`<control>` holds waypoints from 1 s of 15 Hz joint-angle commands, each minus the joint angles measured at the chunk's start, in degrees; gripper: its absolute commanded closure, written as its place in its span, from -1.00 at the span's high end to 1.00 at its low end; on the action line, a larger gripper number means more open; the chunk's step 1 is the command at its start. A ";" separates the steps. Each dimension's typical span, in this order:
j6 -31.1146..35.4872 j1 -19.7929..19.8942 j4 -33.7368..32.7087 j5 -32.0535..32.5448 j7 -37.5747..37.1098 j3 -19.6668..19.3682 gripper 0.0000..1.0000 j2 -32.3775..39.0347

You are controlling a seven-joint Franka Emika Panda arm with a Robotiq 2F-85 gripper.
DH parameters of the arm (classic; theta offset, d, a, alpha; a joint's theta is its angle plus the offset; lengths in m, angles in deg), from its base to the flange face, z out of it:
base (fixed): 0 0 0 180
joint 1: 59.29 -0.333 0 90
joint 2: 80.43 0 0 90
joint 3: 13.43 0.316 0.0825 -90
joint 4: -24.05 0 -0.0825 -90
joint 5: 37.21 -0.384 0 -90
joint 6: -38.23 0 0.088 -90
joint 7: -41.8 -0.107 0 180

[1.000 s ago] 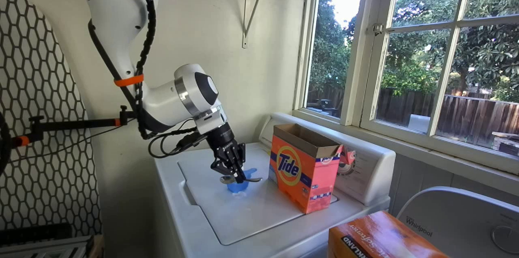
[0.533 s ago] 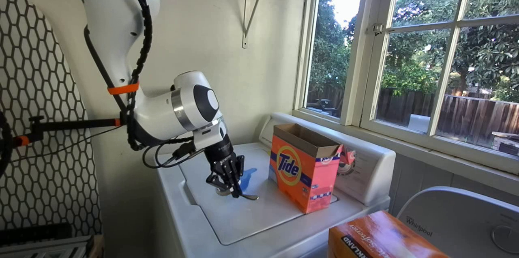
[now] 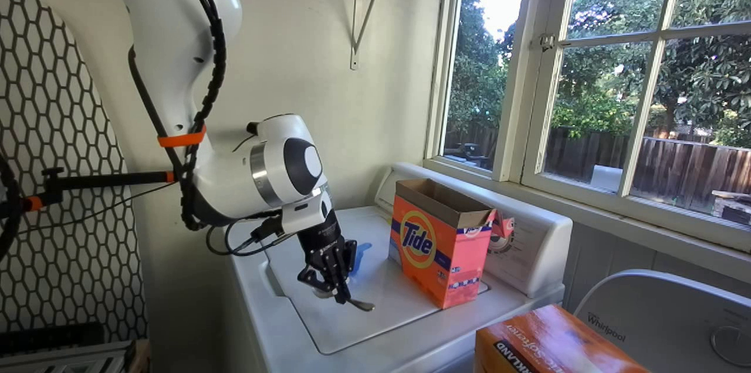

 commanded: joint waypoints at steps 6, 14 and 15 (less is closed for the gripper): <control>4.11 0.39 -1.04 2.05 -3.06 -0.85 -0.95 4.16; 5.71 0.06 -3.06 2.78 -5.04 -1.35 -0.95 7.34; 5.94 0.06 -3.25 2.83 -5.07 -1.39 -0.95 7.64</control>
